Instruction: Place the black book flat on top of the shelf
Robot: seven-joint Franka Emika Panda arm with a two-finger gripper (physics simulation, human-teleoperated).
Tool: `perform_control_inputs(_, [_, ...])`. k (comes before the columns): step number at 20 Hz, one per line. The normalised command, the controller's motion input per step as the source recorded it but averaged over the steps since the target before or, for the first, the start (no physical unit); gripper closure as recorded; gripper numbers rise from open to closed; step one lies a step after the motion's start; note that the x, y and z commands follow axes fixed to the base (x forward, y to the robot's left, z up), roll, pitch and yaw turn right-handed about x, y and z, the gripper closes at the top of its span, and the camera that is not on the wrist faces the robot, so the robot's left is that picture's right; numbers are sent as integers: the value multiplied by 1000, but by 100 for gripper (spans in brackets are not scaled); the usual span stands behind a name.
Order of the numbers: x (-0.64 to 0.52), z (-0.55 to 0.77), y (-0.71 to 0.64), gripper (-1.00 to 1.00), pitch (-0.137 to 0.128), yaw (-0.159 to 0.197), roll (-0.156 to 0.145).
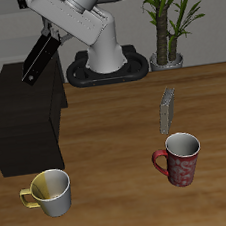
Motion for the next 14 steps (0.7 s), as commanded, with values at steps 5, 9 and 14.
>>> perform_control_inputs(5, [132,-337,-210,100,46,12,-144])
perform_control_inputs(9, [84,-225,-103,100,45,16,-49])
perform_control_inputs(14, [187,-254,-113,100,112,-27,-52])
